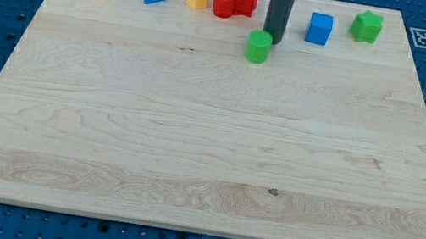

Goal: Move the yellow heart diagonally to the red star

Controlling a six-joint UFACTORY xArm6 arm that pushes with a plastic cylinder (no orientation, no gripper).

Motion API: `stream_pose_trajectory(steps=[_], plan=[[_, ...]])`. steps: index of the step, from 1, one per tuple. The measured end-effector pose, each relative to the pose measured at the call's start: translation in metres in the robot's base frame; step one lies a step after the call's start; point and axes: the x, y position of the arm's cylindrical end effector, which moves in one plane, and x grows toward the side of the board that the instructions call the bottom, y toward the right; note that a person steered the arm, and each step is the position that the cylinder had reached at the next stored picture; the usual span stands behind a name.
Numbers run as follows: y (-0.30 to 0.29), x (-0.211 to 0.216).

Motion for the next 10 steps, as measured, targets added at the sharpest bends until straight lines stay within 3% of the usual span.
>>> stream_pose_trajectory(steps=[2, 4, 5, 7, 8, 9, 10], plan=[[-0.050, -0.020], [-0.187, 0.006], [-0.266, -0.005], [-0.350, -0.086], [-0.350, -0.122], [-0.321, -0.111], [-0.267, -0.062]])
